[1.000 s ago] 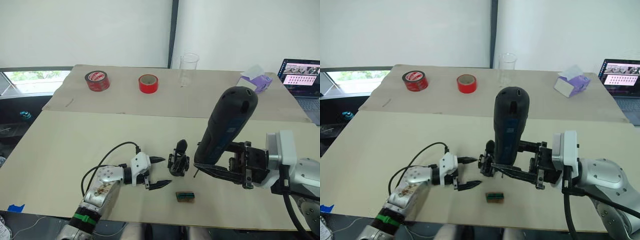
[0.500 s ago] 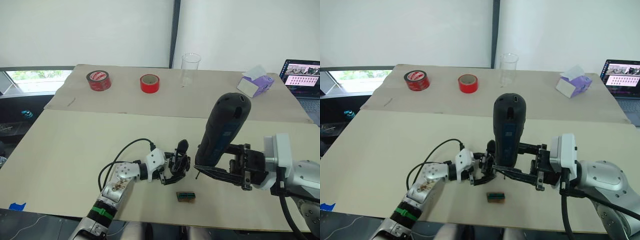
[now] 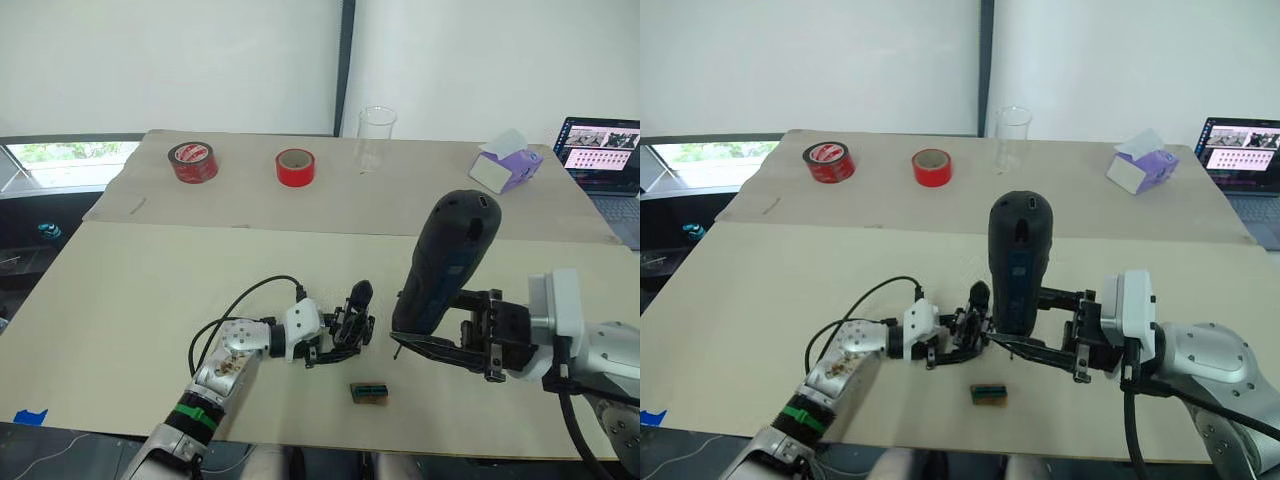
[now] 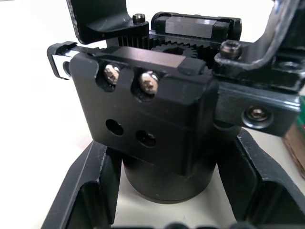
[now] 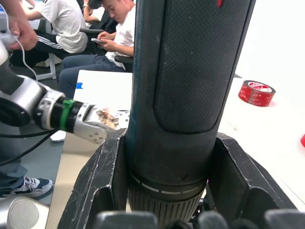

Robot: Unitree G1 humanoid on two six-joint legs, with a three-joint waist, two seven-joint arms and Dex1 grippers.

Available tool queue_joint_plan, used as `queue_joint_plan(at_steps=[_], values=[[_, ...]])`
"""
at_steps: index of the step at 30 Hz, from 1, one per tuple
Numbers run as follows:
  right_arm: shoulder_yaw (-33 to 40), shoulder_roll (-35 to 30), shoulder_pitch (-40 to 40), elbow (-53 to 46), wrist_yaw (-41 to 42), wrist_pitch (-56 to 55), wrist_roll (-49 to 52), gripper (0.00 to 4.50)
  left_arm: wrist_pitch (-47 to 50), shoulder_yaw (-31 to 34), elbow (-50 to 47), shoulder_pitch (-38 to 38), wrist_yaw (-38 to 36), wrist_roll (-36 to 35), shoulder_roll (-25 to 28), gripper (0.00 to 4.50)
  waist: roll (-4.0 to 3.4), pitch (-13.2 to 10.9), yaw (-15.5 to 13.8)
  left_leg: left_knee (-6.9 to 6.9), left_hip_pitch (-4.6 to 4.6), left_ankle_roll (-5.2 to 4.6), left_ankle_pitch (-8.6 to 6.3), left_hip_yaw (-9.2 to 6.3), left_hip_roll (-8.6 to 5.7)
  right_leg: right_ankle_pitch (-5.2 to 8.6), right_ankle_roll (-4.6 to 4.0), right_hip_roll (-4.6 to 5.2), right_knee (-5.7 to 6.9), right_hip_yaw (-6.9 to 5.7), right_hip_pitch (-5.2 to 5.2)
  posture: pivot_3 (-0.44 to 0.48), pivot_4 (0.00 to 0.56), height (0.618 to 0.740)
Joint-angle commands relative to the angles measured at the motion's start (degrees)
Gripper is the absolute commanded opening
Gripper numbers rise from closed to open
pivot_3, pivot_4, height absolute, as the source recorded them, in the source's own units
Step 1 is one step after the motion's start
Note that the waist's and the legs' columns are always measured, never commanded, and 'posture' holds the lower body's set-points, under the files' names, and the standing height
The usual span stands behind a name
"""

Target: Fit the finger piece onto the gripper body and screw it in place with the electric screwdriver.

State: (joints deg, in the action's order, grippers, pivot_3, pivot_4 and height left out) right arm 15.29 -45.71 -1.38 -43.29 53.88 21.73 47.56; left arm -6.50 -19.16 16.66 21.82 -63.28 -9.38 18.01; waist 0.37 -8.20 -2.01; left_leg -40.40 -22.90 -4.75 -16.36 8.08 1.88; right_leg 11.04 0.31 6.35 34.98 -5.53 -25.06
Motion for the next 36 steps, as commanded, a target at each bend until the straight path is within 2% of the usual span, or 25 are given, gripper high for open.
queue_joint_plan(at_steps=[1,5,12,14,16,17,21,26,36], values=[[2.64,-0.42,0.42,-1.20,0.50,-1.26,1.78,1.93,-2.92,-0.46,6.09,2.05,-5.06,-0.05,0.33,2.34,0.00,0.00,0.04,0.00,-0.01,0.00,0.00,0.00,0.00,0.00,0.00,0.00,-0.01,0.00,0.00,0.000,0.150,0.740],[2.58,-0.48,0.68,-1.25,0.61,-1.03,1.80,1.93,-6.06,-0.89,10.92,4.19,-7.88,0.74,-0.38,2.34,0.01,0.00,-0.01,0.00,0.00,-0.01,0.00,0.00,-0.01,-0.02,-0.01,-0.01,-0.01,0.00,0.01,0.000,0.150,0.740],[2.56,-0.72,1.14,-1.26,0.43,-0.69,2.02,1.93,-5.73,-0.56,13.85,5.13,-7.11,1.97,-1.13,2.34,0.00,0.00,-0.12,-0.01,0.03,-0.01,0.00,-0.01,-0.02,0.00,0.02,0.02,-0.01,0.00,0.06,0.000,0.150,0.740],[2.53,-0.84,1.16,-1.28,0.35,-0.61,2.14,1.93,-5.32,0.20,12.86,4.50,-5.96,1.64,-1.14,3.40,0.00,0.00,-0.12,-0.01,0.04,-0.01,0.00,-0.01,-0.02,0.00,0.03,0.03,-0.01,0.00,0.07,0.000,0.150,0.740],[2.62,-0.97,1.03,-1.37,0.20,-0.58,2.28,1.93,-4.78,1.09,9.70,2.92,-5.36,0.89,-0.28,4.21,0.00,0.00,-0.09,-0.01,0.04,-0.01,0.00,0.00,-0.02,0.00,0.04,0.03,-0.01,0.01,0.07,0.000,0.150,0.740],[2.67,-1.01,0.96,-1.41,0.17,-0.58,2.32,1.93,-4.61,1.38,8.21,2.20,-5.22,0.73,0.15,4.48,0.00,0.00,-0.05,-0.01,0.04,-0.01,0.00,-0.01,-0.02,0.00,0.04,0.03,-0.01,0.01,0.06,0.000,0.150,0.740],[2.99,-1.11,0.64,-1.26,0.23,-0.68,2.33,1.93,2.36,3.11,-3.23,-3.43,-3.34,-1.93,2.46,4.48,0.01,0.00,0.99,0.01,0.02,-0.01,0.00,-0.01,0.02,-0.02,0.00,-0.01,0.03,0.04,0.02,0.000,0.150,0.740],[2.66,-0.88,0.72,-0.86,0.28,-0.84,1.91,1.93,8.30,2.85,-12.09,-7.91,1.55,-1.04,3.53,4.48,0.01,0.00,1.21,0.03,0.02,0.01,0.01,-0.02,0.02,0.00,0.02,0.02,0.02,0.03,0.03,0.000,0.150,0.740],[1.93,-1.04,1.95,-0.22,0.54,-0.63,1.95,1.93,10.55,0.73,-13.17,-8.23,7.60,1.83,0.74,4.48,0.01,0.00,0.11,0.02,0.01,0.00,0.00,-0.01,-0.04,0.02,0.03,0.09,-0.01,0.04,0.04,0.000,0.150,0.740]])
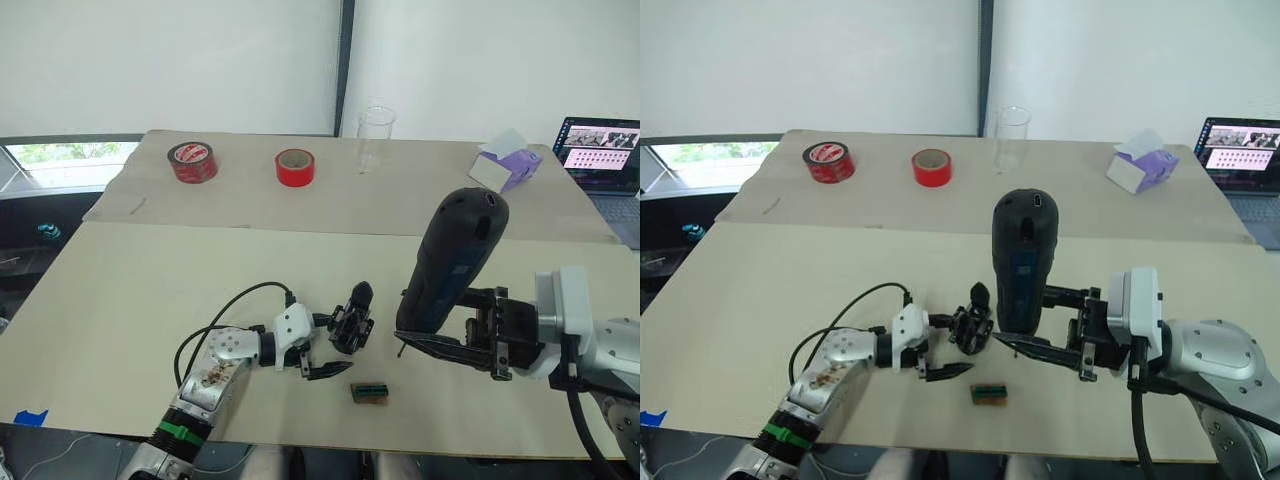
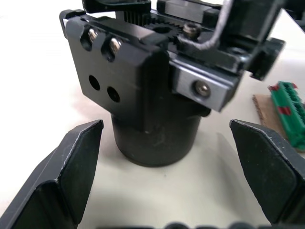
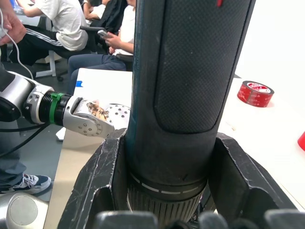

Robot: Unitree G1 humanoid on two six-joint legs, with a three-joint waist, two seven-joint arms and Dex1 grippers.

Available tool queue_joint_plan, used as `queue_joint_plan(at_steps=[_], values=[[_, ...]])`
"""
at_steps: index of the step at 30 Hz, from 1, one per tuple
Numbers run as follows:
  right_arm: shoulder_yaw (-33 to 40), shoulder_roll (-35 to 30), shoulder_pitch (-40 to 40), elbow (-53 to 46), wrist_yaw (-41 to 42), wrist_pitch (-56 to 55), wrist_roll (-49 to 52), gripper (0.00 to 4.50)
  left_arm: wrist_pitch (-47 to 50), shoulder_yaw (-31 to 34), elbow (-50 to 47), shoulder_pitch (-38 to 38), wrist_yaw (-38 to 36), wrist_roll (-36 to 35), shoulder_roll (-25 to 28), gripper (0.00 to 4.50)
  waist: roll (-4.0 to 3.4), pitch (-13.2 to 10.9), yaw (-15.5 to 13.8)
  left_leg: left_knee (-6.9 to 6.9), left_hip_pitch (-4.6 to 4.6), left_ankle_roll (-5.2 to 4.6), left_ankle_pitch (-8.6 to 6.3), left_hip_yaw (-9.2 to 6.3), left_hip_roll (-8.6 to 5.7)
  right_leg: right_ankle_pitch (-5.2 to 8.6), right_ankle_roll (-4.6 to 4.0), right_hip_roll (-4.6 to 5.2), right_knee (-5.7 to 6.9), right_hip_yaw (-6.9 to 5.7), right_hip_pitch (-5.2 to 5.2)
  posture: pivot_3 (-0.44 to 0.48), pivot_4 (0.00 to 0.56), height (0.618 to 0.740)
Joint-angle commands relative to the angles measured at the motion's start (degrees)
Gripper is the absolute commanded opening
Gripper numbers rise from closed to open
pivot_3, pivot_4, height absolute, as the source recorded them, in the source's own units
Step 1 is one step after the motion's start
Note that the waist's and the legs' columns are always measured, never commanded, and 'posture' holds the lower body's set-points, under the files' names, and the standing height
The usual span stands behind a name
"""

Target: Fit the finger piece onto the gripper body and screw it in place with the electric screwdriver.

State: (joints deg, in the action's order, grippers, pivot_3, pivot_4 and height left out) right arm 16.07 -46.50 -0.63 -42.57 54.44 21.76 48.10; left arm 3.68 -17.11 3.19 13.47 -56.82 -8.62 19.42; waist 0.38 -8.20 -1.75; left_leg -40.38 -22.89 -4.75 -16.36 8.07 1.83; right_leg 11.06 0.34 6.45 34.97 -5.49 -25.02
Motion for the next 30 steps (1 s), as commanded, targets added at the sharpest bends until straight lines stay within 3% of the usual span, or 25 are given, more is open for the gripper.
queue_joint_plan(at_steps=[1,28,30], values=[[1.18,-0.27,1.21,-0.94,-0.01,-0.65,1.37,1.93,0.38,-1.47,0.58,0.27,1.53,1.42,-0.85,4.48,0.00,0.00,-0.32,0.00,0.00,0.00,0.00,0.00,0.00,0.00,0.00,0.00,0.00,0.00,0.00,0.000,0.150,0.740],[1.05,0.06,0.48,-1.73,-1.40,-0.87,0.29,1.93,-0.75,-3.38,4.89,2.61,0.81,2.32,-2.98,4.48,0.00,0.00,-0.92,-0.03,0.00,-0.06,0.01,-0.01,-0.05,0.04,-0.07,0.02,-0.01,-0.02,0.06,0.000,0.150,0.740],[1.12,0.06,0.51,-1.70,-1.42,-0.86,0.26,1.93,-0.97,-3.53,5.03,2.55,0.77,2.39,-2.88,3.97,0.00,0.00,-0.91,-0.03,0.00,-0.06,0.01,0.00,-0.05,0.05,-0.08,0.03,-0.01,-0.02,0.06,0.000,0.150,0.740]])
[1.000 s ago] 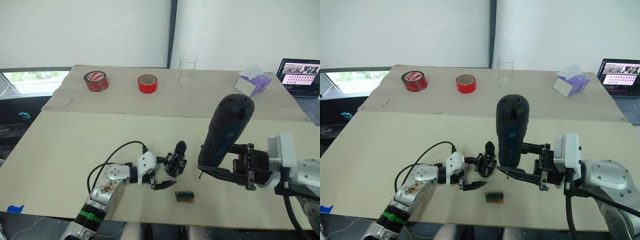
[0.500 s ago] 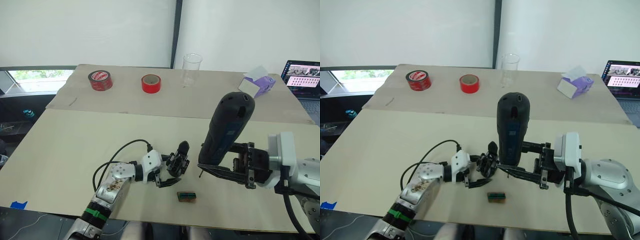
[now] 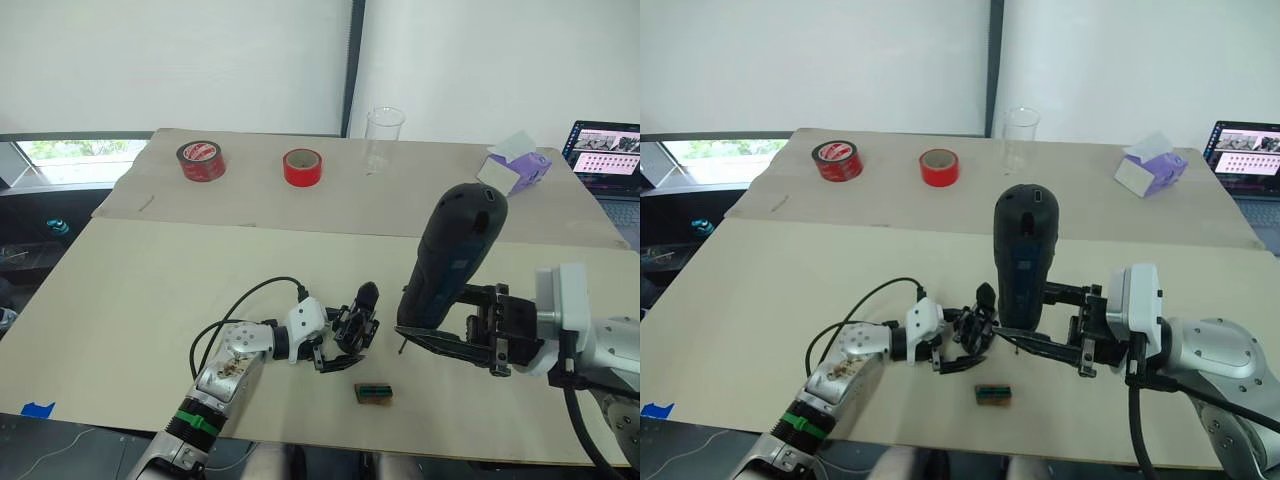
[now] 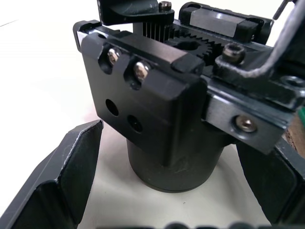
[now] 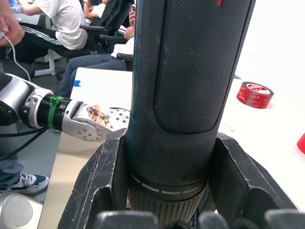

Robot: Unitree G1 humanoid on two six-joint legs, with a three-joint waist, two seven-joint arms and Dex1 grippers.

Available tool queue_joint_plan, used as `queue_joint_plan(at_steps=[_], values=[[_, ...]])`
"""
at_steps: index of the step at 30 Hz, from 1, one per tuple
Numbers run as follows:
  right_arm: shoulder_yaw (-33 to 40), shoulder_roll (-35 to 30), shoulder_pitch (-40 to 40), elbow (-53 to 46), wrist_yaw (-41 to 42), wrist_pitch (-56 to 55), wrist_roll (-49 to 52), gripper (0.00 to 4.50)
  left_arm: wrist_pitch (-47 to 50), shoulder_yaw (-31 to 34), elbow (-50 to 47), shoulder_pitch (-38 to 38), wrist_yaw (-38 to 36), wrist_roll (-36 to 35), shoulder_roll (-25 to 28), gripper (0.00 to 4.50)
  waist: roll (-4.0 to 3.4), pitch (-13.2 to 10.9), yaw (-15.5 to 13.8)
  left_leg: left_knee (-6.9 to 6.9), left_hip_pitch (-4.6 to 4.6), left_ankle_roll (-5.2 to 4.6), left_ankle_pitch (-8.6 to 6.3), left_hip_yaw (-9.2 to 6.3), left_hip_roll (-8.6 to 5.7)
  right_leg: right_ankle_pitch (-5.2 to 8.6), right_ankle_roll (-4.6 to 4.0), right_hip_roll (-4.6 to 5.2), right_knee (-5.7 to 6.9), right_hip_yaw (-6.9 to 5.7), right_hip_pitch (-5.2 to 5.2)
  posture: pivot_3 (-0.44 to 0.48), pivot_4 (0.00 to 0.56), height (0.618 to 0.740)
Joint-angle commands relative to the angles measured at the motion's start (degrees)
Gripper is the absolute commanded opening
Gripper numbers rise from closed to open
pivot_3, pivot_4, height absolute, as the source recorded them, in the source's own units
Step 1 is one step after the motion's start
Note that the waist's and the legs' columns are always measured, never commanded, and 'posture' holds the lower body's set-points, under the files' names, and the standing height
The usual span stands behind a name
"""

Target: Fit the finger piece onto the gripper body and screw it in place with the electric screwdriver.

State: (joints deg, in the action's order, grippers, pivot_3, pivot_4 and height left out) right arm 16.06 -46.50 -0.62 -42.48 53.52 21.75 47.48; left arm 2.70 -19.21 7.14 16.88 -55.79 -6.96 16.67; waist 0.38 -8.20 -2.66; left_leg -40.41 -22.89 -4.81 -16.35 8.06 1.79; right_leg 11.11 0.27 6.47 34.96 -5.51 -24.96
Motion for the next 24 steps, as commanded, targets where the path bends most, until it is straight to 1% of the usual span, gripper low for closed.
queue_joint_plan(at_steps=[1,2,3,4,8,10,14,17,18,24], values=[[1.24,0.02,0.60,-1.73,-0.50,-0.84,0.94,1.93,-0.09,-1.53,1.20,-0.83,-0.24,0.80,-0.14,3.60,0.00,0.00,0.00,0.00,0.00,0.00,0.00,0.00,0.00,0.00,0.00,0.00,0.00,0.00,0.00,0.000,0.150,0.740],[1.44,-0.06,0.64,-1.69,-0.47,-0.82,1.05,1.93,-0.22,-1.67,1.33,-0.81,-0.18,0.95,-0.18,3.26,0.00,0.00,0.00,0.00,0.00,0.00,0.00,-0.01,0.00,0.00,0.00,0.00,0.00,0.00,0.00,0.000,0.150,0.740],[1.91,-0.28,0.88,-1.57,-0.44,-0.70,1.45,1.93,-0.39,-1.86,1.55,-0.70,-0.10,1.21,-0.22,2.73,0.00,0.00,0.01,0.00,0.00,0.00,0.00,0.00,0.00,0.00,0.00,0.00,0.00,0.00,0.00,0.000,0.150,0.740],[2.22,-0.42,1.00,-1.53,-0.43,-0.62,1.72,1.93,-0.55,-1.99,1.71,-0.65,-0.03,1.38,-0.23,2.32,0.00,0.00,0.00,0.00,0.00,0.00,0.00,0.00,0.00,0.00,0.00,0.00,0.00,0.00,0.00,0.000,0.150,0.740],[3.80,-1.46,1.91,-1.70,-0.71,0.10,3.59,1.93,-0.92,-2.15,2.05,-0.65,0.09,1.64,-0.20,2.30,0.00,0.00,-0.01,0.00,0.00,0.00,0.00,0.00,0.00,0.00,0.00,0.01,0.00,0.00,0.01,0.000,0.150,0.740],[4.70,-2.33,3.43,-1.83,-2.14,1.17,6.00,1.93,-1.04,-2.19,2.06,-0.72,-0.04,1.60,-0.11,2.30,0.00,0.00,0.02,0.00,0.01,-0.01,0.00,0.00,0.00,-0.01,0.00,0.01,0.00,0.00,0.01,0.000,0.150,0.740],[5.97,-4.91,10.25,-0.59,-6.65,4.83,12.62,1.93,-1.16,-2.33,2.12,-0.79,-0.42,1.47,0.07,2.30,-0.01,0.01,0.08,0.00,0.01,0.00,0.00,-0.01,0.00,0.00,-0.03,0.03,0.00,0.00,0.00,0.000,0.150,0.740],[5.08,-6.05,17.18,1.63,-10.23,7.41,17.03,1.93,-1.13,-2.46,2.19,-0.77,-0.62,1.42,0.15,2.30,-0.01,0.01,0.10,0.00,0.01,-0.01,0.00,-0.03,0.00,-0.06,-0.16,0.03,-0.02,-0.02,0.02,0.000,0.150,0.740],[4.41,-5.95,19.38,2.30,-11.11,7.98,17.73,1.93,-1.08,-2.50,2.22,-0.73,-0.66,1.42,0.17,2.30,-0.01,0.01,0.05,0.00,0.00,-0.01,0.00,-0.02,0.00,-0.13,-0.34,0.04,-0.02,-0.01,0.01,0.000,0.150,0.740],[0.84,-4.48,29.39,4.55,-15.62,11.06,22.41,1.93,-0.88,-2.16,3.00,-0.01,-0.62,1.37,0.25,2.30,-0.03,0.02,0.20,0.00,-0.03,-0.04,-0.01,0.00,-0.01,-0.15,-0.37,0.06,-0.02,-0.02,-0.01,0.000,0.150,0.740]])
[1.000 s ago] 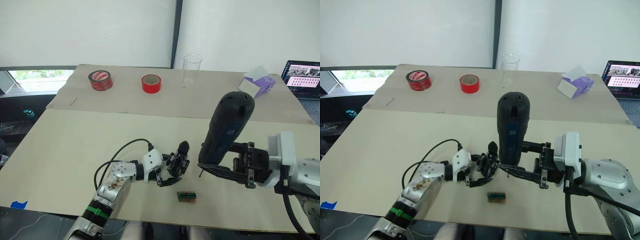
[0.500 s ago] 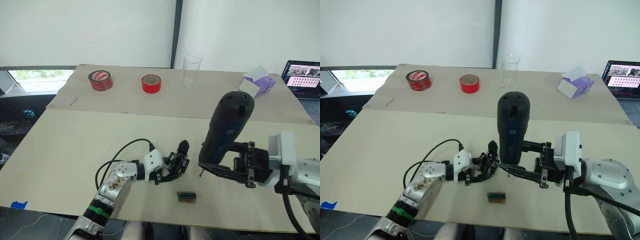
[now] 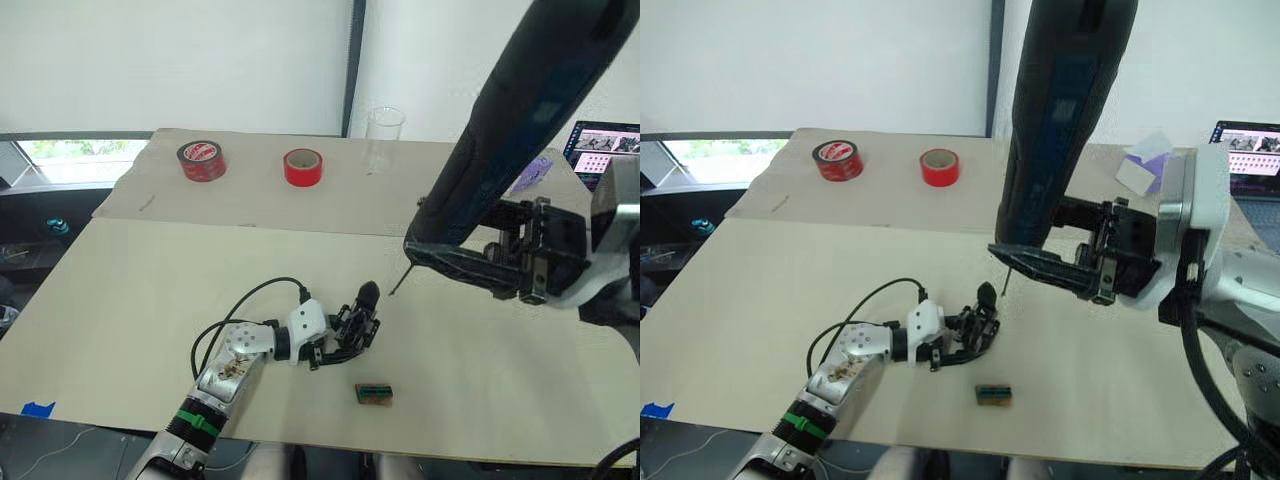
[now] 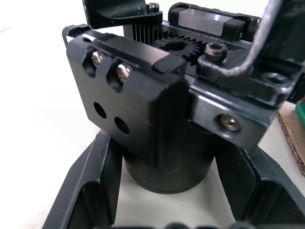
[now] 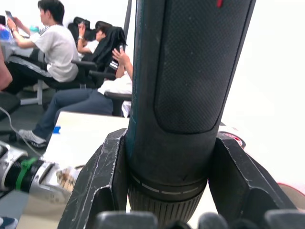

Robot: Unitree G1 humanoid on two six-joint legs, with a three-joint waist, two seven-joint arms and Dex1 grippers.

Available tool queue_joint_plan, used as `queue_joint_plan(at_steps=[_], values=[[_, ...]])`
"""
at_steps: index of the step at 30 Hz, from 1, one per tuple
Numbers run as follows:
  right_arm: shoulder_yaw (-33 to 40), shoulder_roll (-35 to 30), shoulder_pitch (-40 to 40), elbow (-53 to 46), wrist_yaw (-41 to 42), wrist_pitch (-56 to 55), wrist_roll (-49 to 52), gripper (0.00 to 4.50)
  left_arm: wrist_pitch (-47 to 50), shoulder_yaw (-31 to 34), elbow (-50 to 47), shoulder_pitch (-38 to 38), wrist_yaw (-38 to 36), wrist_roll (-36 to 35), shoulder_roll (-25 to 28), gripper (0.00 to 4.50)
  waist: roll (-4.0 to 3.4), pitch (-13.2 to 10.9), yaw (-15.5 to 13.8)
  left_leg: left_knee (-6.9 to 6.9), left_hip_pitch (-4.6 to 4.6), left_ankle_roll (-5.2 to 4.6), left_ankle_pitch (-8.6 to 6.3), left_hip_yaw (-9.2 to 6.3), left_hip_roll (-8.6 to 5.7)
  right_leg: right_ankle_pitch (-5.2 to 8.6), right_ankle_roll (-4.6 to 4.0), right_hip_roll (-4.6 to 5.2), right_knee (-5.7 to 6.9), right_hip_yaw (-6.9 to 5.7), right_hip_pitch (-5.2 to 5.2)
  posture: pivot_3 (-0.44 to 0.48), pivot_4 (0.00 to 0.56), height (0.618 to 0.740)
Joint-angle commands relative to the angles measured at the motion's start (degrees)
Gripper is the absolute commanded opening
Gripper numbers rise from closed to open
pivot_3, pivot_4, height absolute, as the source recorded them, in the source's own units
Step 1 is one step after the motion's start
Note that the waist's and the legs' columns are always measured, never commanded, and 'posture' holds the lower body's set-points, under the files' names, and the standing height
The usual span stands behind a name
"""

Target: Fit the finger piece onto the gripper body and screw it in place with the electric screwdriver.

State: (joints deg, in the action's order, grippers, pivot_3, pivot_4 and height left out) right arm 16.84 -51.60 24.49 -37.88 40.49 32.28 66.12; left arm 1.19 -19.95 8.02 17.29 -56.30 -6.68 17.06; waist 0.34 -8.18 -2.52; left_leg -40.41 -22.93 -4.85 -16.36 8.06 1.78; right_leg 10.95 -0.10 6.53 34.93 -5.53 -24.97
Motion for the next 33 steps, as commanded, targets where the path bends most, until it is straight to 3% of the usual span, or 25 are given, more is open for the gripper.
queue_joint_plan(at_steps=[1,7,16,33], values=[[-0.29,0.91,5.20,0.00,-3.17,1.00,4.42,1.93,0.60,-1.41,2.17,-0.44,-0.07,1.14,-0.13,2.30,0.00,0.00,-0.01,0.00,0.02,0.00,0.00,0.00,0.01,-0.02,0.03,0.00,0.01,-0.01,0.01,0.000,0.150,0.740],[-5.16,4.02,9.80,-0.77,-7.01,3.40,7.08,1.93,1.05,-1.59,1.51,-1.04,0.09,1.26,0.02,2.30,-0.01,0.01,0.13,-0.01,0.01,-0.03,0.02,0.00,0.01,-0.09,0.13,0.03,0.01,-0.04,0.02,0.000,0.150,0.740],[-9.97,7.26,10.49,-2.06,-7.64,5.55,5.97,1.93,2.19,-1.64,0.51,-1.61,0.46,1.27,0.45,2.30,-0.01,0.01,0.25,-0.01,-0.05,-0.04,0.02,0.00,0.01,-0.11,0.14,0.04,0.01,-0.05,-0.04,0.000,0.150,0.740],[-15.67,10.86,7.09,-2.64,-3.06,3.97,-6.04,1.93,3.30,-1.34,-0.26,-1.74,0.69,0.91,1.05,2.30,-0.02,0.01,0.35,-0.01,-0.07,-0.04,0.02,0.00,0.02,-0.11,0.15,0.02,0.01,-0.08,-0.07,0.000,0.150,0.740]])
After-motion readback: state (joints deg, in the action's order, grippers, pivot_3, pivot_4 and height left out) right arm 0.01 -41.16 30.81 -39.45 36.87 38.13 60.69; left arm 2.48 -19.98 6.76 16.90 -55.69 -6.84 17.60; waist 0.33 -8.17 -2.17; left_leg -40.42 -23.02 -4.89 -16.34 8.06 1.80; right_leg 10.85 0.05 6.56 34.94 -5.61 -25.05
